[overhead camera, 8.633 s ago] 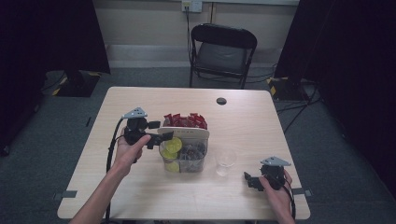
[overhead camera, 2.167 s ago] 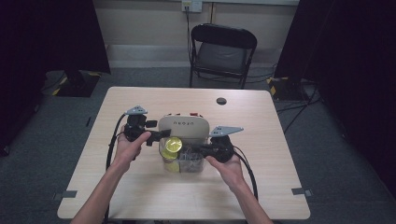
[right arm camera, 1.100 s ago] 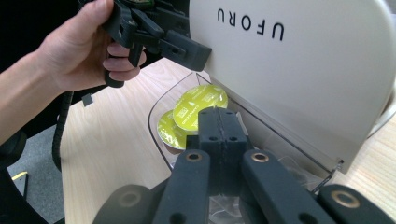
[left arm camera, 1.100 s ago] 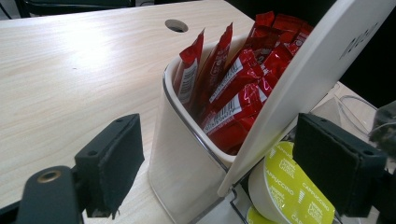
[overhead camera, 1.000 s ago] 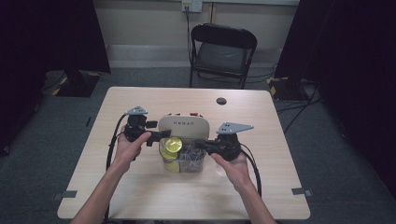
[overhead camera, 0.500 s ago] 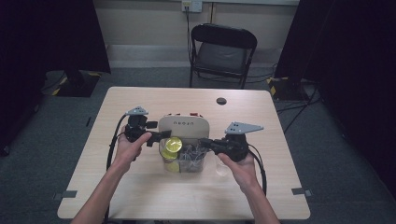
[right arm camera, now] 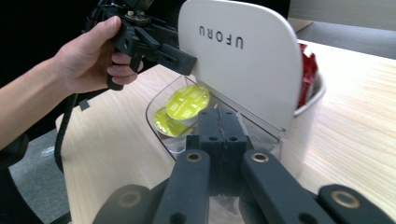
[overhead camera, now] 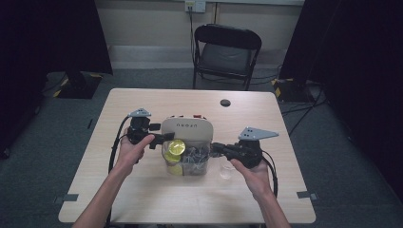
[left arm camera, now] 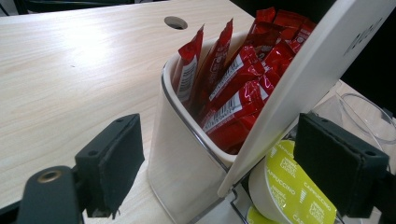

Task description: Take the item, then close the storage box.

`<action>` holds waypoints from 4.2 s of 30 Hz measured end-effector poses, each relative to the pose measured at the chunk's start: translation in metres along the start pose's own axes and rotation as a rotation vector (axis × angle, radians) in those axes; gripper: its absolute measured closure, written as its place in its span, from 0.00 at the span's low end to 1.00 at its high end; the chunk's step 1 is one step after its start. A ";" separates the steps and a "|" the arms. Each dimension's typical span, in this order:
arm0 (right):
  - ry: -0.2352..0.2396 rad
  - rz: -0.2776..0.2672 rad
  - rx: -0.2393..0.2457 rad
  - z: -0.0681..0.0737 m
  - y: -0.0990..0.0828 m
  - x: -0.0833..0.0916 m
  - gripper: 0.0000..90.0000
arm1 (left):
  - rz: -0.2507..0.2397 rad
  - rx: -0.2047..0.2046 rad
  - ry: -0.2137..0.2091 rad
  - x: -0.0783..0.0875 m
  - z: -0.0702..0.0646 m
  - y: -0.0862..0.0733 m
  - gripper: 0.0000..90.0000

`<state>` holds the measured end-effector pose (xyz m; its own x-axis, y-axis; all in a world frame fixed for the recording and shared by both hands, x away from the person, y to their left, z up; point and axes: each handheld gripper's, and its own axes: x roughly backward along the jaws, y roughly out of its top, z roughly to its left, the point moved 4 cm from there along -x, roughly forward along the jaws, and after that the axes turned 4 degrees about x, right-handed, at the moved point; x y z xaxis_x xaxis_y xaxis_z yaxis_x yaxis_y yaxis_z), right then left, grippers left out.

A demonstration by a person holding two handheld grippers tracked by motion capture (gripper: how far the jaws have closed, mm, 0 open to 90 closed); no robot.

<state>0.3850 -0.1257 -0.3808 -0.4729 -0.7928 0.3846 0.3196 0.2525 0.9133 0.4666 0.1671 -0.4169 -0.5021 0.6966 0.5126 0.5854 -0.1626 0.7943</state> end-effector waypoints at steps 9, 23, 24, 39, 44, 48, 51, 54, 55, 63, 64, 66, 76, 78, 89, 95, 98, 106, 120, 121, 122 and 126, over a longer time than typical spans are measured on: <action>-0.038 0.010 -0.022 -0.009 -0.010 0.014 1.00 | -0.001 0.003 0.004 0.001 0.000 0.001 0.18; -0.078 0.035 -0.030 -0.024 -0.026 0.024 1.00 | 0.001 0.003 0.005 0.002 0.001 0.001 0.18; -0.078 0.040 -0.032 -0.025 -0.028 0.023 1.00 | 0.002 0.003 0.005 0.002 0.001 0.001 0.18; -0.087 0.086 -0.062 -0.036 -0.043 0.014 1.00 | 0.005 0.012 0.005 0.001 0.001 0.000 0.18; -0.088 0.094 -0.074 -0.040 -0.048 0.012 1.00 | 0.009 0.011 0.004 0.001 0.002 -0.001 0.18; -0.088 0.105 -0.075 -0.040 -0.050 0.010 0.99 | 0.011 0.010 0.005 0.001 0.002 -0.001 0.18; -0.091 0.115 -0.069 -0.039 -0.050 0.009 0.98 | 0.010 0.011 0.006 0.001 0.001 -0.001 0.18; -0.094 0.120 -0.068 -0.040 -0.051 0.008 0.96 | 0.011 0.011 0.006 0.001 0.001 -0.001 0.18; -0.094 0.119 -0.067 -0.040 -0.051 0.008 0.95 | 0.013 0.009 0.007 0.001 0.002 -0.001 0.18; -0.095 0.113 -0.075 -0.039 -0.051 0.008 0.87 | 0.013 0.010 0.006 0.001 0.002 -0.001 0.18; -0.096 0.113 -0.074 -0.039 -0.051 0.008 0.86 | 0.012 0.011 0.007 0.001 0.002 -0.001 0.18; -0.099 0.111 -0.078 -0.039 -0.050 0.008 0.84 | 0.012 0.013 0.007 0.001 0.002 -0.001 0.18; -0.124 0.102 -0.089 -0.041 -0.050 0.014 0.75 | 0.011 0.014 0.005 0.002 0.002 -0.001 0.18; -0.131 0.098 -0.090 -0.041 -0.049 0.016 0.75 | 0.012 0.014 0.004 0.002 0.002 -0.001 0.18; -0.189 0.096 -0.096 -0.046 -0.060 0.038 0.60 | -0.008 0.025 0.008 0.009 0.003 0.001 0.19; -0.231 0.113 -0.126 -0.053 -0.077 0.050 0.50 | -0.042 0.020 -0.009 0.021 -0.001 0.009 0.19; -0.257 0.128 -0.138 -0.056 -0.085 0.053 0.45 | -0.058 0.019 -0.009 0.027 0.000 0.012 0.19; -0.325 0.170 -0.171 -0.067 -0.110 0.065 0.39 | -0.093 0.028 -0.015 0.045 0.001 0.019 0.23; -0.397 0.297 -0.205 -0.084 -0.148 0.061 0.29 | -0.131 0.080 0.030 0.053 0.028 0.021 0.22; -0.412 0.301 -0.201 -0.086 -0.149 0.062 0.28 | -0.131 0.080 0.033 0.053 0.030 0.021 0.22; -0.414 0.299 -0.201 -0.086 -0.150 0.062 0.28 | -0.132 0.086 0.034 0.051 0.032 0.020 0.22; -0.423 0.345 -0.207 -0.089 -0.157 0.059 0.26 | -0.110 0.092 0.040 0.042 0.037 0.017 0.22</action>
<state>0.3800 -0.2616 -0.5130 -0.5862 -0.3823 0.7143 0.6473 0.3092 0.6967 0.4784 0.2194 -0.3939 -0.5904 0.6779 0.4379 0.5802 -0.0206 0.8142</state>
